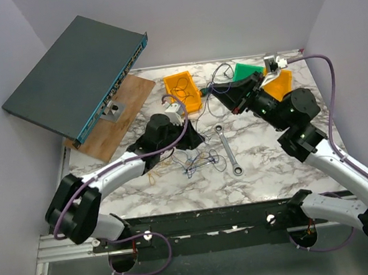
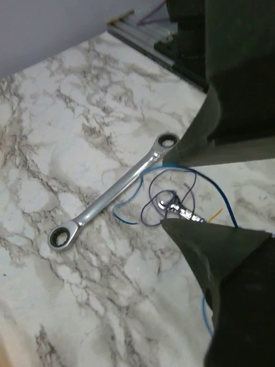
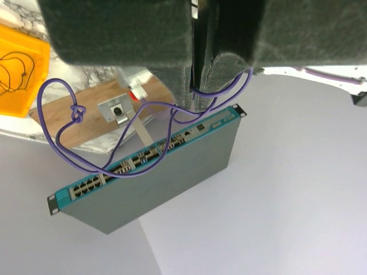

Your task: Untangle the cables

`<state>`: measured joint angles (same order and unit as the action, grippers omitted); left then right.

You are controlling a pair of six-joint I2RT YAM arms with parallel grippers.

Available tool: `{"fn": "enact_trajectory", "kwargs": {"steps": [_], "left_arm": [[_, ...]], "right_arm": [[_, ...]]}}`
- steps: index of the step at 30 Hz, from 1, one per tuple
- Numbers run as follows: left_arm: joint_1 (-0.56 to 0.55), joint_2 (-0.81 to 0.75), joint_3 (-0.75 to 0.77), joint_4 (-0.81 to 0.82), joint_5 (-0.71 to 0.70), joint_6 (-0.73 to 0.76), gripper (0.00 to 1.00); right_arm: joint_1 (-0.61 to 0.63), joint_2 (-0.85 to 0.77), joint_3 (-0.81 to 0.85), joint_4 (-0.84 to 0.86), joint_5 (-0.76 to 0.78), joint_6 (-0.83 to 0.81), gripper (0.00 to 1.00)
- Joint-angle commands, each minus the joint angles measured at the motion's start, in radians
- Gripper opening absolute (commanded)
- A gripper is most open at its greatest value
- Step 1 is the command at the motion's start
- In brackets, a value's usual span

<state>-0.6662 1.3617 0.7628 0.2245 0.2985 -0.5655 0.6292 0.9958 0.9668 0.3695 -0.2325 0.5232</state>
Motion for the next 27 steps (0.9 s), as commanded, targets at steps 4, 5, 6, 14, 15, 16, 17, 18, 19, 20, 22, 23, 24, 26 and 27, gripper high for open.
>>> {"fn": "enact_trajectory", "kwargs": {"steps": [4,5,6,14,15,16,17,18,19,20,22,23,24,26,27], "left_arm": [[-0.006,0.115,0.021,0.093,0.024,-0.068,0.0],[-0.005,0.115,0.013,0.086,0.019,-0.066,0.0],[-0.006,0.112,0.006,0.079,0.017,-0.065,0.0],[-0.002,-0.085,-0.147,0.042,-0.133,-0.044,0.0],[-0.001,-0.119,-0.164,0.027,-0.162,-0.042,0.0],[-0.001,-0.162,-0.183,0.009,-0.186,-0.041,0.0],[0.0,-0.199,-0.198,-0.009,-0.216,-0.042,0.0],[0.001,-0.248,-0.217,-0.025,-0.244,-0.044,0.0],[0.002,-0.284,-0.231,-0.042,-0.277,-0.046,0.0],[0.005,-0.329,-0.246,-0.058,-0.305,-0.049,0.0],[0.013,-0.398,-0.259,-0.105,-0.358,-0.057,0.0],[0.016,-0.428,-0.262,-0.133,-0.371,-0.061,0.0],[0.022,-0.454,-0.262,-0.156,-0.387,-0.064,0.0],[0.028,-0.505,-0.264,-0.197,-0.411,-0.068,0.0],[0.03,-0.532,-0.267,-0.21,-0.417,-0.065,0.0]], "right_arm": [[0.008,0.036,0.183,-0.121,0.186,-0.071,0.01],[0.007,0.043,0.209,-0.135,0.222,-0.09,0.01],[0.007,0.054,0.23,-0.147,0.252,-0.112,0.01],[0.007,0.216,0.319,-0.169,0.301,-0.173,0.01],[0.007,0.245,0.329,-0.166,0.299,-0.174,0.01],[0.007,0.27,0.338,-0.161,0.298,-0.173,0.01],[0.007,0.303,0.35,-0.158,0.295,-0.169,0.01],[0.007,0.333,0.36,-0.154,0.286,-0.167,0.01],[0.007,0.369,0.372,-0.149,0.283,-0.162,0.01],[0.006,0.399,0.38,-0.146,0.279,-0.158,0.01],[0.006,0.477,0.4,-0.141,0.28,-0.149,0.01],[0.006,0.51,0.408,-0.136,0.285,-0.15,0.01],[0.006,0.551,0.421,-0.137,0.295,-0.149,0.01],[0.005,0.629,0.453,-0.136,0.309,-0.165,0.01],[0.006,0.669,0.473,-0.14,0.314,-0.176,0.01]]}}
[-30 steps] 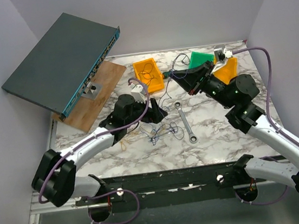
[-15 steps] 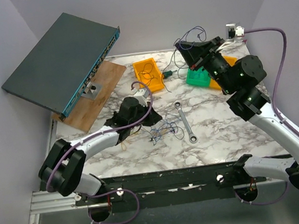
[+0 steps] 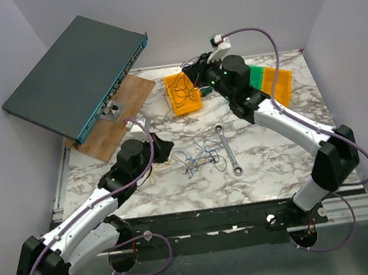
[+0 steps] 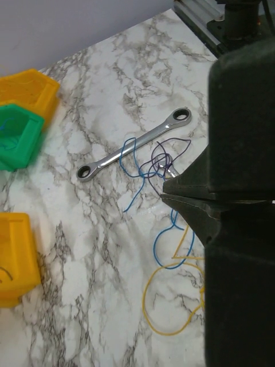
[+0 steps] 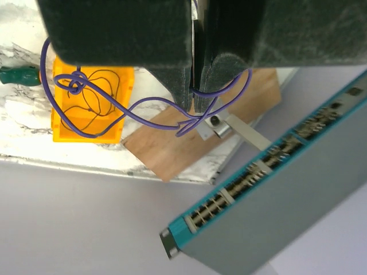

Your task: Untangle the cables

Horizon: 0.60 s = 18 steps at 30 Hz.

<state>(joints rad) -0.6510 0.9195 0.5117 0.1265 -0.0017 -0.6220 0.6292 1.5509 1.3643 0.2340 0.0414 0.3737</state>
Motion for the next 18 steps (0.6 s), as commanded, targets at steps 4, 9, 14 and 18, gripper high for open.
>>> {"fn": "enact_trajectory", "kwargs": {"steps": [4,9,14,18], "left_arm": [[0.022,-0.165,-0.02,-0.158,-0.134,0.0,0.0],[0.031,-0.193,-0.011,-0.195,-0.144,0.019,0.01],[0.034,-0.181,-0.005,-0.198,-0.131,0.024,0.01],[0.037,-0.168,-0.004,-0.182,-0.12,0.022,0.01]], "right_arm": [[0.001,0.311,0.241,-0.089,0.04,-0.067,0.01],[-0.002,0.507,0.435,-0.183,0.128,-0.114,0.01],[-0.004,0.591,0.522,-0.199,0.264,-0.216,0.01],[-0.013,0.623,0.572,-0.213,0.357,-0.285,0.01]]}}
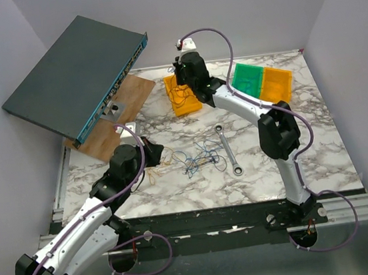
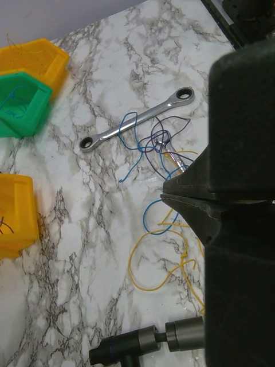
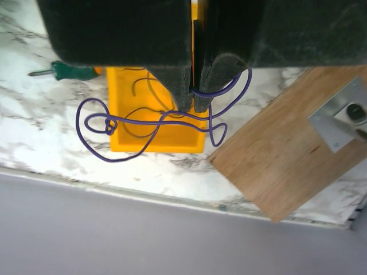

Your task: Untangle the cables

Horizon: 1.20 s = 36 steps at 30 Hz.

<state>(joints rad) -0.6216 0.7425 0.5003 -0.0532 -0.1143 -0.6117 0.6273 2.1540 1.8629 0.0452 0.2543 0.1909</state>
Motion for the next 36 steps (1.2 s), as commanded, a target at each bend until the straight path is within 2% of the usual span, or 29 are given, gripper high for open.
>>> {"fn": "enact_trajectory", "kwargs": {"steps": [1,6,11,19,26,31,36], "left_arm": [[0.006,0.011,0.009,0.0,-0.008,0.012,0.01],[0.008,0.018,0.005,0.01,-0.006,0.013,0.01],[0.008,0.014,0.0,0.012,-0.005,0.01,0.01],[0.009,0.011,-0.006,0.012,-0.005,0.009,0.01],[0.01,0.009,-0.008,0.013,-0.005,0.009,0.01],[0.012,0.009,-0.022,0.025,-0.003,0.018,0.01],[0.014,0.005,-0.032,0.033,0.001,0.018,0.01]], "right_arm": [[-0.015,0.022,0.082,-0.025,0.155,-0.111,0.01],[-0.035,0.02,0.095,-0.012,0.217,-0.156,0.01],[-0.035,0.029,0.042,0.08,0.295,-0.247,0.01],[-0.006,0.091,-0.011,0.124,0.281,-0.249,0.01],[0.054,0.199,0.026,0.098,0.275,-0.252,0.01],[0.061,0.28,0.049,0.059,0.304,-0.237,0.01],[0.057,0.309,0.041,0.014,0.263,-0.21,0.01]]}}
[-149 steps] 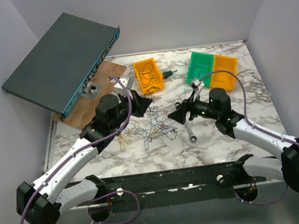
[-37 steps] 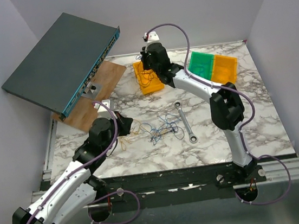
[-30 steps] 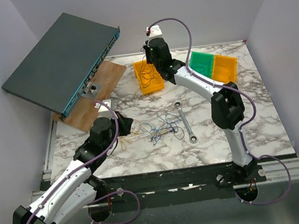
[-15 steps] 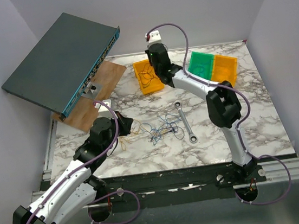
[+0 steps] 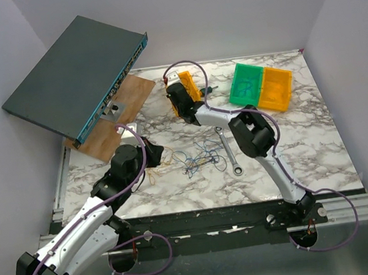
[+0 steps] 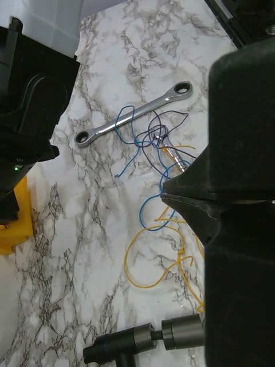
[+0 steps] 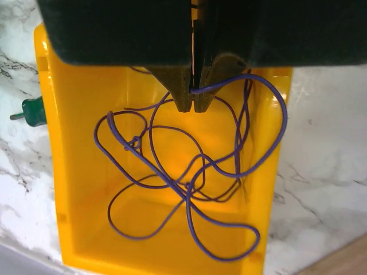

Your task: Untangle the cables

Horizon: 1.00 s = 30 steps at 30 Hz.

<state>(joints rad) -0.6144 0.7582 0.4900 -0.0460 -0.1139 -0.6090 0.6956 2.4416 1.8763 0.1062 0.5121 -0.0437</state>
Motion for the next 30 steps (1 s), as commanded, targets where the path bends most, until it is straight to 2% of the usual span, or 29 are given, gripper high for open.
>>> {"fn": "enact_trajectory", "kwargs": {"steps": [1,9,19,27,30], "left_arm": [[0.007,-0.011,-0.023,0.028,0.001,0.015,0.01],[0.008,-0.015,-0.02,0.027,0.017,0.014,0.0],[0.008,-0.043,-0.034,0.024,0.027,0.005,0.0],[0.008,-0.048,-0.017,0.003,0.037,0.014,0.0],[0.009,-0.054,-0.014,-0.005,0.036,0.014,0.01]], "right_arm": [[-0.013,0.028,0.037,-0.068,0.002,0.036,0.01],[-0.053,0.0,0.07,-0.224,-0.103,0.14,0.01],[-0.055,-0.187,-0.093,-0.336,-0.183,0.224,0.01],[-0.054,-0.219,0.01,-0.409,-0.191,0.186,0.32],[-0.054,-0.219,0.073,-0.439,-0.198,0.171,0.4]]}}
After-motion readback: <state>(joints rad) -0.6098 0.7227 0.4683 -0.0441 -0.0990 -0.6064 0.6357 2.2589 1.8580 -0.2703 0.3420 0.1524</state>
